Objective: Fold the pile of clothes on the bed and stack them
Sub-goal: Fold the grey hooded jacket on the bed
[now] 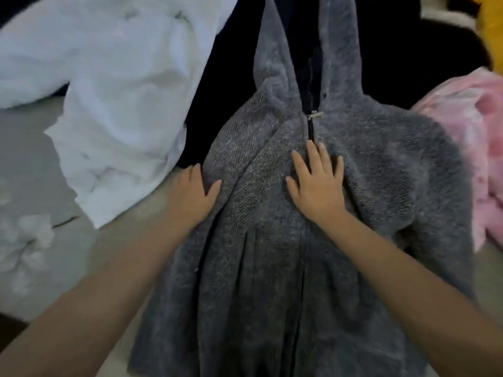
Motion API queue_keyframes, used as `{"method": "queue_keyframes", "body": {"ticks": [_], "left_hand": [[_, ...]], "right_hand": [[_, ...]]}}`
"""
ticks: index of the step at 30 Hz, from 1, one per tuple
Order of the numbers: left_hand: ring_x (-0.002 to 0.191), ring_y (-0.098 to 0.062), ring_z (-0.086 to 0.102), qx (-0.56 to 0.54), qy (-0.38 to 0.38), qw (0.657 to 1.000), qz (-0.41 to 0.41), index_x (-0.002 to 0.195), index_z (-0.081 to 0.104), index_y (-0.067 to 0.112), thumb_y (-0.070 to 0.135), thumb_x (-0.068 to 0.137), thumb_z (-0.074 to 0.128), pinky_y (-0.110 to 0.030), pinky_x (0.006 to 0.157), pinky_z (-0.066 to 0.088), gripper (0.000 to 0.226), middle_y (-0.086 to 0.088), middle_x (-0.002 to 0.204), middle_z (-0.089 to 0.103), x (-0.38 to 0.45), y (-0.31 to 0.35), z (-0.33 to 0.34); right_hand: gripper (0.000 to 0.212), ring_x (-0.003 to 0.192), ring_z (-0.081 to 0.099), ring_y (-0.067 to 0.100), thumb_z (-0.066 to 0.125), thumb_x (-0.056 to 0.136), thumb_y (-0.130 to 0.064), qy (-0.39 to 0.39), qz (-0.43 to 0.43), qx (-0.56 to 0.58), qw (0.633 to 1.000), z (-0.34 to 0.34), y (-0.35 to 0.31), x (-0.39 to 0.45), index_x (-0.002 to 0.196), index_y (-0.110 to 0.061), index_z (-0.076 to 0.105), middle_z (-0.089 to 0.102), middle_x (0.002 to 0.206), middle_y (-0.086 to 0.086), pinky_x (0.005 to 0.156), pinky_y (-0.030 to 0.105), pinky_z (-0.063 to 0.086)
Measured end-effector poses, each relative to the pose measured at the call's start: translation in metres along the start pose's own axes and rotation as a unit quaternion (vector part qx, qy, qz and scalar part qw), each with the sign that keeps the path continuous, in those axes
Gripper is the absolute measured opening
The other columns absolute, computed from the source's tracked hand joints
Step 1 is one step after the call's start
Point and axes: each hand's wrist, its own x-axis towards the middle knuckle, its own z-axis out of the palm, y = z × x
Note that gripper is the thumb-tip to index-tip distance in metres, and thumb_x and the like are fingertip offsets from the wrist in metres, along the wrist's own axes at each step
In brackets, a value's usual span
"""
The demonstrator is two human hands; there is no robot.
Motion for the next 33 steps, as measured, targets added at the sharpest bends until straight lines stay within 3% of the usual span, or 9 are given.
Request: {"method": "queue_keyframes", "body": {"ticks": [5,8,11,17,21,25,27,29,33], "left_hand": [[0.111,-0.026,0.054,-0.134,-0.141,0.981,-0.002,0.128,0.047,0.006,0.038,0.083,0.063,-0.035,0.092,0.044,0.058,-0.013,0.124,0.055,-0.070,-0.061,0.018],[0.102,-0.028,0.057,-0.123,-0.128,0.983,-0.037,0.114,0.055,0.000,0.019,0.087,0.060,-0.020,0.069,0.034,0.033,-0.016,0.111,0.060,-0.089,-0.082,0.022],[0.088,-0.022,0.055,-0.127,-0.095,0.980,-0.121,0.104,0.057,0.000,0.022,0.094,0.050,-0.024,0.061,0.026,0.026,-0.019,0.103,0.061,-0.092,-0.101,0.012],[0.077,-0.021,0.049,-0.122,0.149,0.976,-0.099,0.093,0.056,0.005,0.026,0.085,0.063,-0.026,0.062,0.028,0.024,-0.008,0.081,0.052,-0.060,-0.131,-0.099],[0.097,-0.037,0.052,0.031,0.252,0.967,-0.034,0.108,0.055,0.002,0.008,0.083,0.057,-0.042,0.078,0.038,0.026,-0.022,0.106,0.056,-0.029,-0.142,-0.156],[0.108,-0.034,0.047,0.125,0.119,0.981,-0.086,0.118,0.048,0.005,0.014,0.089,0.047,-0.041,0.084,0.038,0.031,-0.017,0.117,0.050,-0.060,-0.158,-0.103],[0.105,-0.032,0.052,0.006,0.052,0.988,-0.143,0.111,0.051,0.004,0.024,0.093,0.045,-0.039,0.082,0.042,0.027,-0.015,0.109,0.055,-0.087,-0.168,-0.063],[0.101,-0.035,0.057,-0.230,0.019,0.925,-0.301,0.105,0.056,0.000,0.032,0.094,0.047,-0.038,0.081,0.045,0.035,-0.018,0.100,0.058,-0.102,-0.179,-0.043],[0.077,-0.024,0.058,-0.639,0.138,0.579,-0.487,0.093,0.056,-0.003,0.044,0.088,0.055,-0.036,0.078,0.049,0.047,-0.016,0.102,0.057,-0.096,-0.195,-0.041]], "right_hand": [[0.059,0.143,0.003,0.034,0.036,0.096,-0.044,-0.049,-0.072,-0.001,0.996,0.046,-0.051,-0.028,0.145,-0.015,0.024,0.008,0.155,0.013,0.110,0.057,-0.005],[0.065,0.143,-0.006,0.030,0.031,0.094,-0.051,-0.076,-0.059,0.025,0.995,0.065,-0.082,-0.036,0.147,-0.018,0.013,0.000,0.156,0.011,0.110,0.054,-0.009],[0.070,0.142,-0.013,0.028,0.025,0.092,-0.057,-0.148,-0.042,-0.028,0.988,0.081,-0.099,-0.047,0.148,-0.023,0.000,-0.011,0.155,0.009,0.110,0.055,-0.008],[0.066,0.143,-0.010,0.028,0.024,0.094,-0.054,-0.275,0.010,-0.106,0.956,0.072,-0.102,-0.043,0.147,-0.028,-0.008,-0.015,0.155,0.003,0.112,0.056,0.007],[0.065,0.143,-0.002,0.029,0.027,0.095,-0.052,-0.329,0.013,-0.165,0.930,0.050,-0.120,-0.034,0.148,-0.023,0.001,-0.007,0.156,0.005,0.113,0.052,0.013],[0.059,0.141,0.013,0.030,0.027,0.096,-0.050,-0.376,0.002,-0.211,0.902,0.033,-0.135,-0.033,0.146,-0.019,0.018,0.015,0.154,0.008,0.111,0.048,0.021],[0.049,0.128,0.038,0.028,0.031,0.096,-0.046,-0.348,-0.006,-0.195,0.917,0.027,-0.140,-0.030,0.132,-0.014,0.040,0.041,0.138,0.012,0.102,0.042,0.036],[0.039,0.108,0.055,0.025,0.035,0.096,-0.041,-0.265,-0.018,-0.155,0.952,0.020,-0.148,-0.025,0.113,-0.012,0.054,0.058,0.117,0.010,0.086,0.034,0.045],[0.048,0.123,0.041,0.027,0.042,0.094,-0.040,-0.111,-0.074,-0.114,0.985,0.021,-0.157,-0.013,0.132,-0.010,0.042,0.047,0.131,0.012,0.094,0.037,0.041]]}}
